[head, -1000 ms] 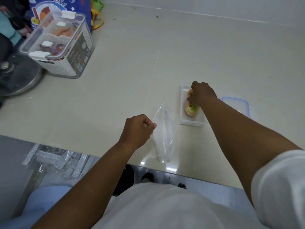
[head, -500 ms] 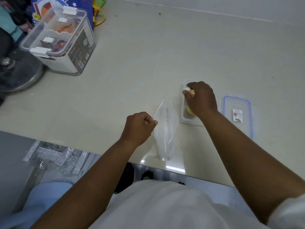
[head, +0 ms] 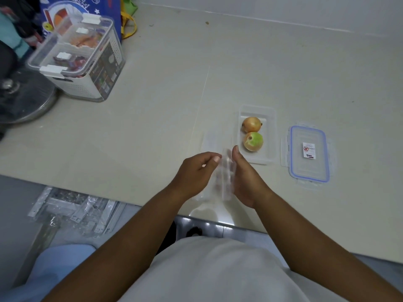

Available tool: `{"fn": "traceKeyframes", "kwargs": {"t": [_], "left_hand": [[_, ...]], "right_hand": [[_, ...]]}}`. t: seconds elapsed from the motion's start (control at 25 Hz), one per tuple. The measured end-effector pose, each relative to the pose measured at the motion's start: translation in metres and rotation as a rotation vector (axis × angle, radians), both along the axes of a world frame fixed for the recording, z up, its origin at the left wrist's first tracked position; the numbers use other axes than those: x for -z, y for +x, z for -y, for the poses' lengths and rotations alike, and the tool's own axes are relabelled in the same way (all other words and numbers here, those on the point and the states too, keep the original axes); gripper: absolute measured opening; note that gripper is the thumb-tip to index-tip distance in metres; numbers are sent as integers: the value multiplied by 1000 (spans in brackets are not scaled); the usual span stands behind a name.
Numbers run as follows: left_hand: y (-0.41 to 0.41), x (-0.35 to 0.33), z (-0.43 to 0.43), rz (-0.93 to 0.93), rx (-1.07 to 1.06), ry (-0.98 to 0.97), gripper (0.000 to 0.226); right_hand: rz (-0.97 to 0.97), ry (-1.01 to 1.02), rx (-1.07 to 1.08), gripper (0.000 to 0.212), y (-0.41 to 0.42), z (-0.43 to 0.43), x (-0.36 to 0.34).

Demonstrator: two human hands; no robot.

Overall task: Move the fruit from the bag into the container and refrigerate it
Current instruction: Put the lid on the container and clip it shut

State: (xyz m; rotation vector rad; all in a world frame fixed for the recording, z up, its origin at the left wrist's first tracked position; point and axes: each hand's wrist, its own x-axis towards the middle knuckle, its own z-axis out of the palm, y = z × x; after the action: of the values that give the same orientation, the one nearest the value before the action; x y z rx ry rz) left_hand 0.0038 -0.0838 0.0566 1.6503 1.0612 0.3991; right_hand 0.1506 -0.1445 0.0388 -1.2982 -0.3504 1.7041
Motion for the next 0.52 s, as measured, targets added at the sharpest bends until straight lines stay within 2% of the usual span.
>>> {"fn": "traceKeyframes", "kwargs": {"t": [0.04, 0.12, 0.24, 0.32, 0.4, 0.52], "left_hand": [[0, 1, 1, 27, 59, 34, 28], [-4, 6, -1, 57, 130, 141, 35], [-17, 23, -8, -57, 20, 450, 40], [-28, 38, -13, -178, 31, 624, 38], [-35, 57, -15, -352, 247, 723, 41], [-36, 80, -9, -600, 483, 662, 58]], "right_hand": [[-41, 13, 42, 69, 0, -6, 3], [-61, 27, 108, 51, 2, -18, 12], [53, -70, 213, 31, 4, -24, 27], [305, -150, 197, 25, 6, -23, 38], [681, -189, 66, 20, 6, -17, 46], [1150, -150, -64, 49, 7, 4, 48]]}}
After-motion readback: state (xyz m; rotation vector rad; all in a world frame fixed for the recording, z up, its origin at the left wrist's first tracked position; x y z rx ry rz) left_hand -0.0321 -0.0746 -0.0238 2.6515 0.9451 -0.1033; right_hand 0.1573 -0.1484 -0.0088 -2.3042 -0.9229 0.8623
